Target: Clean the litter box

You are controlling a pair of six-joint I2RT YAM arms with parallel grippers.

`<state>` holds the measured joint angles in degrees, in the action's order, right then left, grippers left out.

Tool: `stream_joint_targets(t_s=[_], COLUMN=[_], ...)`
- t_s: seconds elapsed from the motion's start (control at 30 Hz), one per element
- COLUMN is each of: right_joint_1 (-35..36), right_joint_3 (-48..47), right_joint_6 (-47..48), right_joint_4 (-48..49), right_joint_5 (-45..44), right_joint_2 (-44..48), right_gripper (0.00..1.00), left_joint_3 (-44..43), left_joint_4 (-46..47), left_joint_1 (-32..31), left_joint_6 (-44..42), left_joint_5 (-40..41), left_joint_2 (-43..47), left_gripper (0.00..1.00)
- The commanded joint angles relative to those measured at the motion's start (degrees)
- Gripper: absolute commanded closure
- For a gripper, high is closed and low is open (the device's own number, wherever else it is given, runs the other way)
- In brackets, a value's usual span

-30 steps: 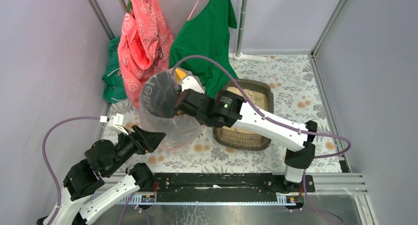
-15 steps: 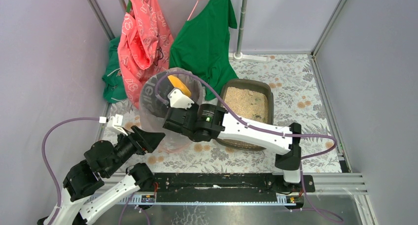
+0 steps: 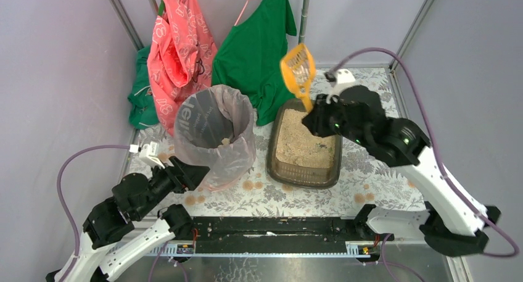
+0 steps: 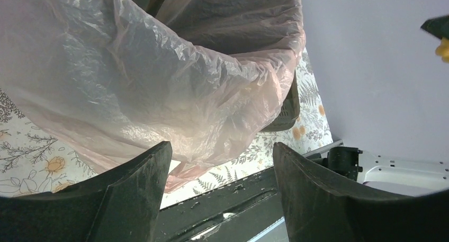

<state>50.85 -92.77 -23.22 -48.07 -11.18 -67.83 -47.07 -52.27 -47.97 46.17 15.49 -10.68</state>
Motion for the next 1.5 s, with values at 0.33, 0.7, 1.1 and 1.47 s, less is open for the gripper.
stream_joint_targets(t_s=[0.33, 0.7, 1.1, 1.47], right_joint_1=[-4.0, -3.9, -3.9, -3.9], right_joint_3=[37.6, 36.2, 34.8, 31.2], right_joint_6=[-10.4, -9.2, -8.9, -12.0], right_joint_4=[4.7, 0.7, -1.6, 4.4], right_joint_5=[12.8, 20.0, 25.3, 39.2], right_joint_2=[14.9, 26.1, 31.8, 32.6], right_gripper=[1.00, 1.00, 1.00, 1.00], left_joint_3=[5.8, -7.8, -28.1, -30.7], left_joint_4=[16.0, 19.3, 4.1, 13.8], left_joint_1=[-0.3, -0.3, -0.3, -0.3], left_joint_6=[-1.0, -8.5, -16.3, -23.6], left_joint_5=[-9.0, -7.8, 0.6, -14.8], left_joint_2=[-8.6, -22.8, -34.5, -45.3], left_gripper=[0.22, 0.10, 0.01, 0.01])
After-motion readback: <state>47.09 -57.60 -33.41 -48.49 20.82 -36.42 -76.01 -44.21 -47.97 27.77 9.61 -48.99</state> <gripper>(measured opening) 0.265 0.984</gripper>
